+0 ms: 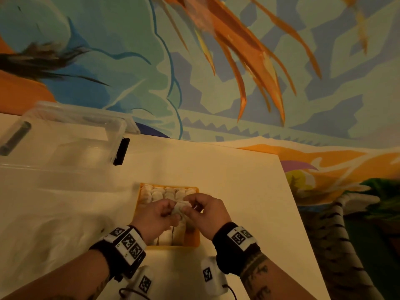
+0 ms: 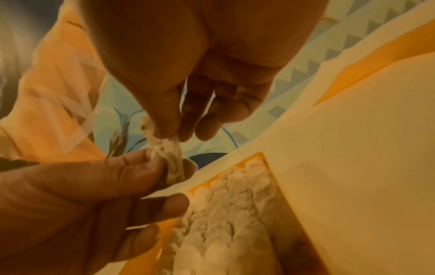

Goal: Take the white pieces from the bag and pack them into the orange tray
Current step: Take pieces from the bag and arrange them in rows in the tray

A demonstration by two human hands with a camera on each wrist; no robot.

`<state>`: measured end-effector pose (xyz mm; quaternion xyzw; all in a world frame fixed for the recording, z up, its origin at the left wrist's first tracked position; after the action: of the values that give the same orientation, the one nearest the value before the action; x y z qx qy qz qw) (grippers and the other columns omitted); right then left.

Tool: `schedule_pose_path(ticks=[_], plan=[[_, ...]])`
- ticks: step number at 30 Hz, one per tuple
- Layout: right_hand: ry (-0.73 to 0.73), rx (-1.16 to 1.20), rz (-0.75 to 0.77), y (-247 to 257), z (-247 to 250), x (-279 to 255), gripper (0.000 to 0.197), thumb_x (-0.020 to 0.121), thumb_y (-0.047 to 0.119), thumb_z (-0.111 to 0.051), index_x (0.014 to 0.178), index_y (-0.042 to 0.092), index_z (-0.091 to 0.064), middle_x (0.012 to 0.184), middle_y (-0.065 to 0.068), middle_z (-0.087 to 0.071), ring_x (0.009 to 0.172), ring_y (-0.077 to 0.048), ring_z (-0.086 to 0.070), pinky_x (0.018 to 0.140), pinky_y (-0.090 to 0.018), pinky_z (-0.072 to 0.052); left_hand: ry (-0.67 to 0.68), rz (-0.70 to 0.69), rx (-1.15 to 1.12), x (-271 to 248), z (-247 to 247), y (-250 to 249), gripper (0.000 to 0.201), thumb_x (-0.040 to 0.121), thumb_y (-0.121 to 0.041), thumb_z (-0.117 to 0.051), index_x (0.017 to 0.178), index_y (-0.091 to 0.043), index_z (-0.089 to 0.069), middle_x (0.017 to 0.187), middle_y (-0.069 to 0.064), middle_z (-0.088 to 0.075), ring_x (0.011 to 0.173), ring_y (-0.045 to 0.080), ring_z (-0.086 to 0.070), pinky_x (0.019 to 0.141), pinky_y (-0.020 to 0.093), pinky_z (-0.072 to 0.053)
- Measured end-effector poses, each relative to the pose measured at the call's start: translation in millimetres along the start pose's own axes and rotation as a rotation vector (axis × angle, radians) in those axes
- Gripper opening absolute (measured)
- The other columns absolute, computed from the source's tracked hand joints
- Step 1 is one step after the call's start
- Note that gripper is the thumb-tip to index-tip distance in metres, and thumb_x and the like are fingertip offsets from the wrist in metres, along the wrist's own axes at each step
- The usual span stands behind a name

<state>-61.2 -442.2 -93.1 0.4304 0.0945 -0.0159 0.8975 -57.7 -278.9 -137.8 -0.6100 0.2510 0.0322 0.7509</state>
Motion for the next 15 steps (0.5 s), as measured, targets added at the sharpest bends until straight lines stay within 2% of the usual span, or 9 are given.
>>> schedule_pose_path(ticks=[3, 4, 6, 8, 10, 12, 15], plan=[[0.017, -0.046, -0.013, -4.3, 1.0, 0.2, 0.01, 0.086, 0.03, -0.071, 0.084, 0.039, -0.067, 0.077, 0.017, -0.063, 0.071, 0.001, -0.057, 0.068, -0.01, -0.043, 0.005, -0.018, 0.063, 2.8, -2.3, 4.0, 0.021, 0.081, -0.01, -0.077, 0.092, -0.027, -0.069, 0.088, -0.005, -0.075, 0.087, 0.011, -0.068, 0.079, 0.029, -0.055], [0.014, -0.08, -0.036, -8.0, 2.8, 2.5, 0.007, 0.086, 0.03, -0.07, 0.085, 0.037, -0.067, 0.079, 0.016, -0.063, 0.073, 0.0, -0.057, 0.069, -0.012, -0.043, -0.005, -0.027, 0.098, 4.0, 0.1, 6.3, 0.023, 0.082, -0.013, -0.077, 0.095, -0.03, -0.068, 0.095, -0.008, -0.073, 0.093, 0.007, -0.066, 0.084, 0.026, -0.054], [0.036, -0.182, -0.093, -16.8, 6.0, 8.6, 0.005, 0.088, 0.032, -0.065, 0.092, 0.032, -0.068, 0.089, 0.01, -0.067, 0.083, -0.009, -0.061, 0.074, -0.019, -0.046, -0.092, -0.046, 0.213, 5.3, 15.0, 9.2, 0.023, 0.086, -0.02, -0.073, 0.099, -0.037, -0.066, 0.105, -0.014, -0.068, 0.1, 0.003, -0.062, 0.085, 0.021, -0.05], [0.12, -0.326, -0.135, -26.1, 3.8, 12.9, 0.014, 0.09, 0.035, -0.06, 0.1, 0.028, -0.066, 0.101, 0.004, -0.069, 0.094, -0.017, -0.063, 0.079, -0.023, -0.047, -0.254, -0.062, 0.362, 5.2, 40.9, 10.2, 0.022, 0.088, -0.021, -0.069, 0.098, -0.04, -0.064, 0.111, -0.011, -0.064, 0.105, 0.008, -0.06, 0.089, 0.025, -0.048], [0.216, -0.444, -0.148, -30.5, -2.6, 14.9, 0.02, 0.089, 0.036, -0.057, 0.106, 0.027, -0.065, 0.107, 0.001, -0.069, 0.099, -0.021, -0.063, 0.081, -0.027, -0.049, -0.381, -0.06, 0.522, 5.1, 66.1, 14.3, 0.025, 0.087, -0.017, -0.068, 0.105, -0.033, -0.065, 0.12, -0.004, -0.059, 0.112, 0.019, -0.055, 0.096, 0.032, -0.046], [0.294, -0.546, -0.148, -31.4, -10.7, 16.3, 0.025, 0.088, 0.034, -0.054, 0.109, 0.026, -0.064, 0.11, -0.003, -0.069, 0.1, -0.026, -0.064, 0.084, -0.033, -0.053, -0.388, 0.022, 0.651, 5.9, 81.3, 27.7, 0.038, 0.086, -0.02, -0.068, 0.122, -0.031, -0.06, 0.134, 0.0, -0.051, 0.121, 0.026, -0.048, 0.103, 0.037, -0.043], [0.359, -0.702, -0.124, -33.2, -22.6, 20.0, 0.029, 0.087, 0.038, -0.056, 0.111, 0.024, -0.065, 0.119, -0.005, -0.059, 0.108, -0.027, -0.057, 0.089, -0.037, -0.052, -0.279, 0.153, 0.689, 6.6, 86.1, 48.7, 0.059, 0.089, -0.022, -0.065, 0.142, -0.034, -0.042, 0.149, 0.002, -0.038, 0.129, 0.026, -0.047, 0.108, 0.038, -0.042]])
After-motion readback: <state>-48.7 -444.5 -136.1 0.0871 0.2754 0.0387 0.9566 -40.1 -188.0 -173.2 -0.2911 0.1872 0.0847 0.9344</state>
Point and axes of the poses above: each hand's wrist, its own x-axis towards the middle knuckle, its own z-axis out of the back of the hand, y = z × x, the point moved 5 cm from there along x, towards the middle knuckle
